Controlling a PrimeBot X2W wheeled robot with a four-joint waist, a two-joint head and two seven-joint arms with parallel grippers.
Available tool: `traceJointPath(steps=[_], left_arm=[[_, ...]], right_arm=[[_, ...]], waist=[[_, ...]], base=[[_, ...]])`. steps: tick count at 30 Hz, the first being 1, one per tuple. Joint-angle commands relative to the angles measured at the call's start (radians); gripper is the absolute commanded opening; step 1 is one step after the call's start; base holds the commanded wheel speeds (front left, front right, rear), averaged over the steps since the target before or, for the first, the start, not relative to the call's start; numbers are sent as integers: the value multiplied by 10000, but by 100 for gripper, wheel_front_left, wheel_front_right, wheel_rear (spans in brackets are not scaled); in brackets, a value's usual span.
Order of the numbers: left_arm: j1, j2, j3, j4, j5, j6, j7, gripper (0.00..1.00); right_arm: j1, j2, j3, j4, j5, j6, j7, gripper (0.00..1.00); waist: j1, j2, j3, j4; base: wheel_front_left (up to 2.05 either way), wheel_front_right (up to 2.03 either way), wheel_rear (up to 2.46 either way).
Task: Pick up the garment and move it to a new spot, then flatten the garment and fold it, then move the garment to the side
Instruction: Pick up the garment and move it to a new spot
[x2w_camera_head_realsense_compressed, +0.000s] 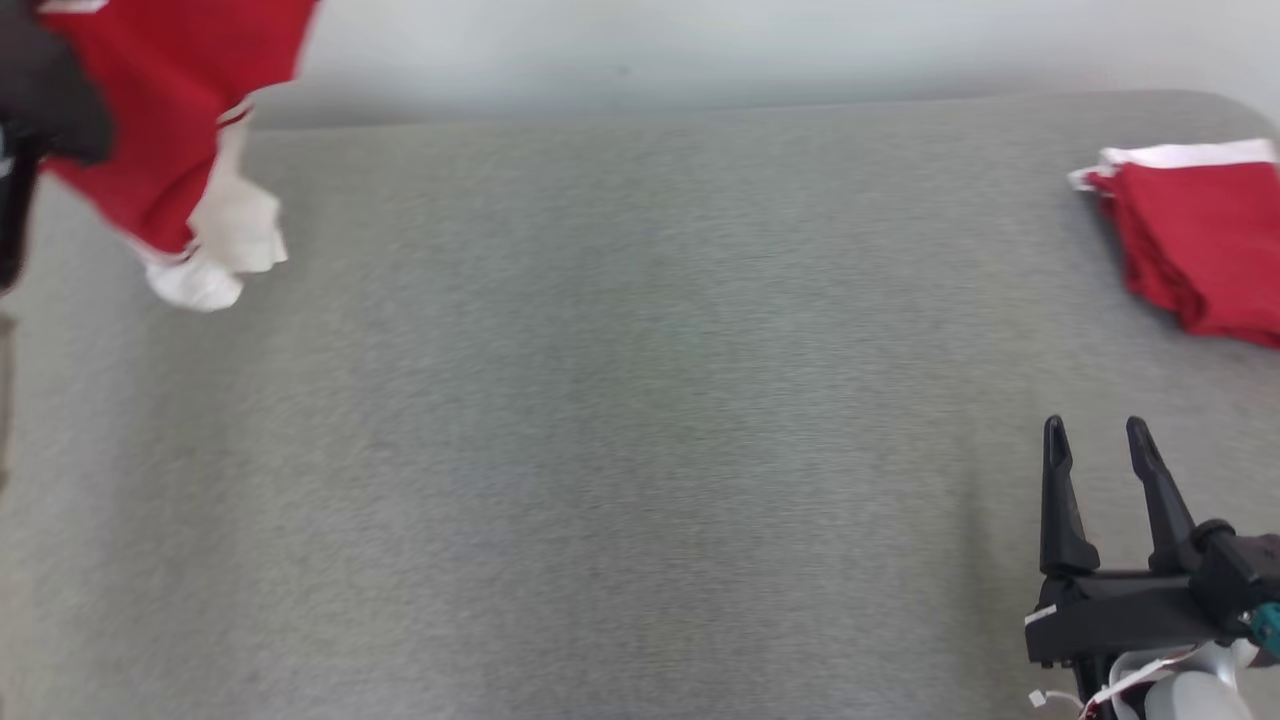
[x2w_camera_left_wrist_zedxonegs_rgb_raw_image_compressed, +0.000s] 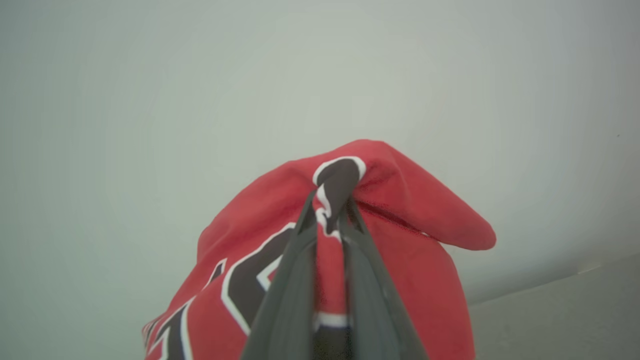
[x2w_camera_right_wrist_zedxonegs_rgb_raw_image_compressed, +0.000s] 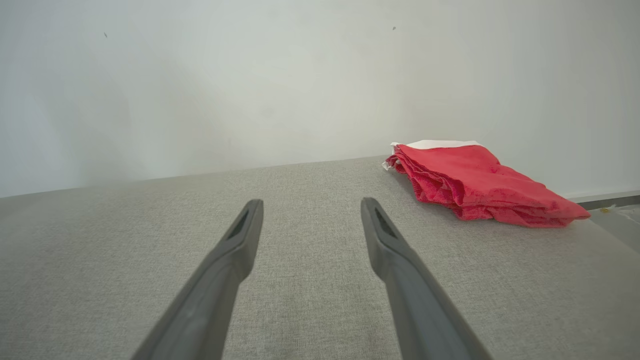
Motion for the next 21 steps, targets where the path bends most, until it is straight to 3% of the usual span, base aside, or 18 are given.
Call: traceJointPath(steps=[1, 10, 21], left_arm=[[-170, -120, -163, -405, -92, 17, 114, 0], [107, -1295, -1081, -2738, -347, 119, 893, 0], [2906, -2408, -2163, -3364, -533, 469, 479, 0]], right_arm=[[191, 79, -55, -26, 40, -28, -44, 100], [385, 419, -66, -36, 146, -28, -46, 100], [308, 529, 144, -4, 180, -29, -47, 100]], waist=[[2, 1, -367, -706], [2, 1, -347, -2097], [2, 1, -158, -2280]], base=[[0, 0, 0], [0, 0, 0], [0, 0, 0]])
